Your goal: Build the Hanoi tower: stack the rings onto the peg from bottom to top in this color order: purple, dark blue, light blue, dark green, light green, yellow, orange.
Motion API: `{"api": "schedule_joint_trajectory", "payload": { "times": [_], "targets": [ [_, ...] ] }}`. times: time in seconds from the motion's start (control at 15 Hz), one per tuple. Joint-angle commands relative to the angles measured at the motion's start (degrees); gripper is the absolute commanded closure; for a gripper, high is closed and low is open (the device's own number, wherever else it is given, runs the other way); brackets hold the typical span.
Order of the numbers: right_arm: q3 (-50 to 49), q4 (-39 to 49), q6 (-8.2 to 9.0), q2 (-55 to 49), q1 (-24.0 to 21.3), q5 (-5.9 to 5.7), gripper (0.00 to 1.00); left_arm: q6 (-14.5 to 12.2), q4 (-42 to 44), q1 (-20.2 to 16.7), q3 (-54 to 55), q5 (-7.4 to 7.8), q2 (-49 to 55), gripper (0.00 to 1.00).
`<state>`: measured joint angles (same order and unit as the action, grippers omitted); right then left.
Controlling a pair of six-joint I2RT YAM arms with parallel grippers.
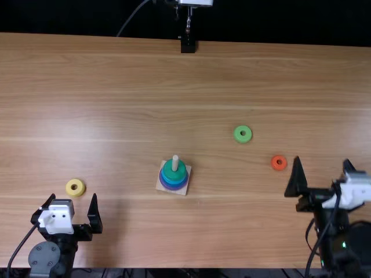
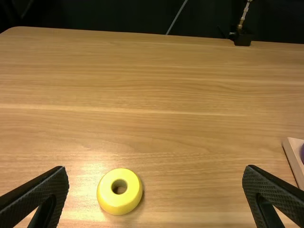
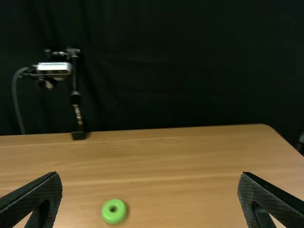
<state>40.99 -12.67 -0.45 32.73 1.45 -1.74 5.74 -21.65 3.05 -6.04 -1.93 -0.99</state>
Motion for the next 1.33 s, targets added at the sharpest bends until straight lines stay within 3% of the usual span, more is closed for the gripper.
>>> {"api": "schedule_joint_trajectory", "payload": {
  "times": [0.0, 0.07, 0.13, 0.33, 0.4, 0.47, 0.87, 1.27],
  "targets": [
    [3.7, -0.3, 0.45, 7.0, 2.9, -1.53, 0.00, -0.8, -4.6, 0.6, 6.0, 0.14, 1.0, 0.00],
    [6.6, -0.6, 0.98, 11.4, 3.5, -3.01, 0.00, -0.8, -4.5, 0.6, 6.0, 0.14, 1.0, 0.00],
    [8.4, -0.6, 2.66, 16.7, 3.7, -3.43, 0.00, -0.8, -4.5, 0.6, 6.0, 0.14, 1.0, 0.00],
    [14.1, -0.9, 10.47, 30.6, 4.4, -3.96, 0.00, -0.8, -4.5, 0.6, 6.0, 0.14, 1.0, 0.00],
    [15.5, -0.9, 12.47, 35.4, 4.4, -4.38, 0.00, -0.8, -4.5, 0.6, 6.0, 0.14, 1.0, 0.00],
    [16.7, -1.4, 13.42, 39.9, 4.4, -4.49, 0.00, -0.9, -4.5, 0.6, 6.0, 0.14, 1.0, 0.00],
    [28.1, -13.9, 12.58, 63.3, 4.7, -4.49, 0.00, -0.8, -4.5, 0.6, 6.0, 0.14, 1.0, 0.00],
    [36.0, -16.2, 12.89, 74.1, 6.8, -4.38, 0.00, -0.9, -4.5, 0.6, 6.0, 0.14, 1.0, 0.00]
  ]
}}
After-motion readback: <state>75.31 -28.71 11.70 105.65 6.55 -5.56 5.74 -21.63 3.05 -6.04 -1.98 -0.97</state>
